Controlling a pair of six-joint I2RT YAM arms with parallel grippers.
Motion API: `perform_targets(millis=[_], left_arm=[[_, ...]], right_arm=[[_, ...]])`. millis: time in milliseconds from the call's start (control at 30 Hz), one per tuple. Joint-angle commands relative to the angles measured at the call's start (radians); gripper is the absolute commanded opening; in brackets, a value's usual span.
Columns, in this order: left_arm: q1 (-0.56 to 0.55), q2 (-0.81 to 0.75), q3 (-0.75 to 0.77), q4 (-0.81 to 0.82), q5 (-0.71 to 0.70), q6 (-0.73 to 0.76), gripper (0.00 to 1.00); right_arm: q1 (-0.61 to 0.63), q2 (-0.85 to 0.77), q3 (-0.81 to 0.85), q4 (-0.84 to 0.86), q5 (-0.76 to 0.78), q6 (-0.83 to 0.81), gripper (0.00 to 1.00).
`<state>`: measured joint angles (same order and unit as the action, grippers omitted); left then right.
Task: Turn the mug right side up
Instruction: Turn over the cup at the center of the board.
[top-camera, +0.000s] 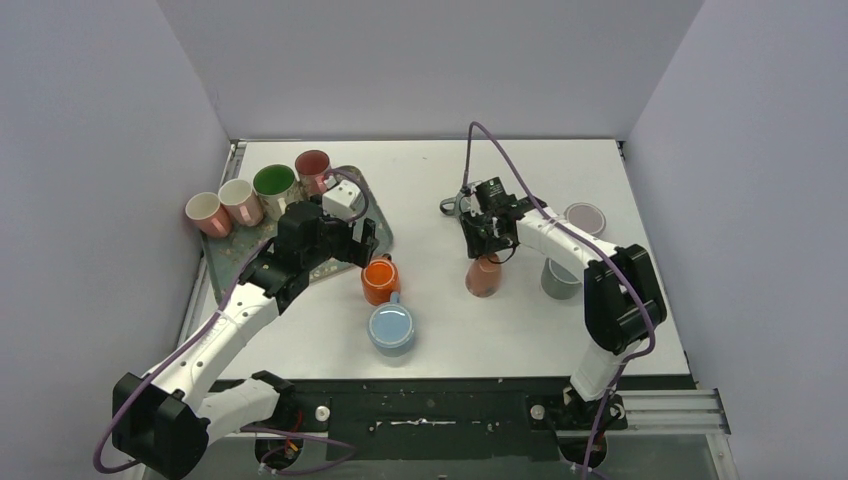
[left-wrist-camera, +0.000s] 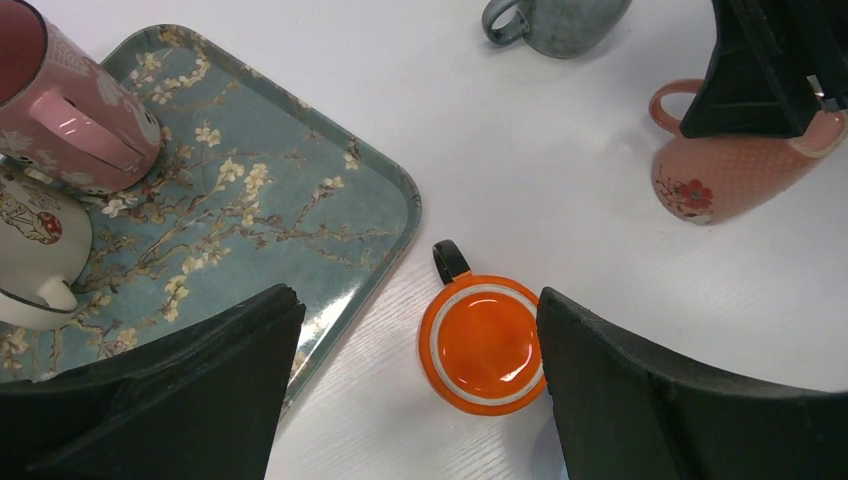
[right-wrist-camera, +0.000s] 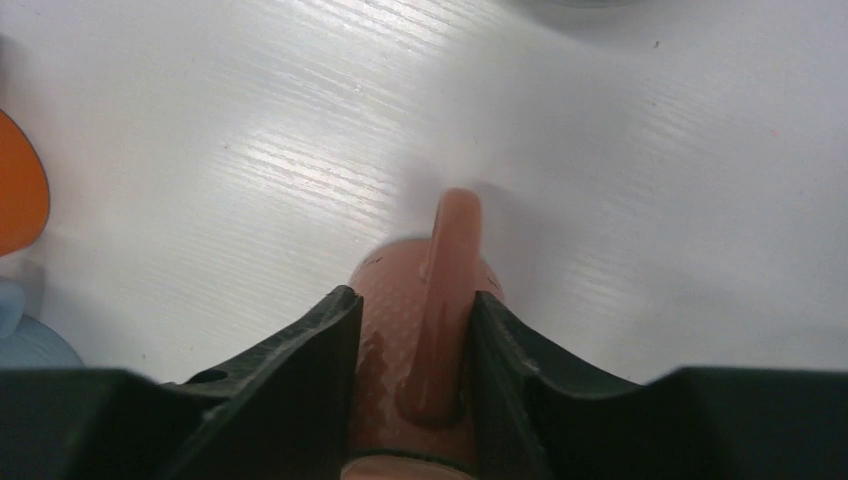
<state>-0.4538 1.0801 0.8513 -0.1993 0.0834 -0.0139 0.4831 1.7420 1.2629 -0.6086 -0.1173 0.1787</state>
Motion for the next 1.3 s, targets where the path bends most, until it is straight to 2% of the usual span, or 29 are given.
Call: perform_targets(millis=[0, 167, 300, 533, 800, 933, 1133, 1267], left_arm=[[0.006, -0.025, -0.009, 0.024, -0.049, 0.04, 0.85], [0.006, -0.046, -0.023, 0.034, -0.075, 0.044, 0.85], [0.006, -0.049, -0.025, 0.032, -0.107, 0.046, 0.85], [0.003, -0.073, -0.033, 0.034, -0.136, 0.048, 0.85], [-0.002, -0.113, -0.048, 0.048, -0.172, 0.051, 0.85], [-0.003, -0.131, -0.055, 0.054, -0.187, 0.051, 0.85], [-0.002, -0.124, -0.051, 0.049, -0.2, 0.048, 0.85], [-0.002, -0.118, -0.039, 0.046, -0.209, -0.055, 0.94]], right_arm=[[0.011, -0.041, -0.009, 0.007, -0.022, -0.016, 0.29], [0.073, -0.053, -0.016, 0.021, -0.045, -0.018, 0.23], [0.097, -0.081, -0.014, 0.01, -0.038, -0.016, 0.23], [0.101, -0.066, -0.004, -0.024, 0.009, -0.03, 0.35], [0.112, -0.022, -0.008, -0.02, -0.01, -0.047, 0.37], [0.116, -0.006, -0.018, -0.011, -0.028, -0.053, 0.3], [0.12, -0.023, -0.032, 0.036, -0.059, -0.051, 0.02], [0.135, -0.047, -0.079, 0.119, -0.093, -0.057, 0.0]])
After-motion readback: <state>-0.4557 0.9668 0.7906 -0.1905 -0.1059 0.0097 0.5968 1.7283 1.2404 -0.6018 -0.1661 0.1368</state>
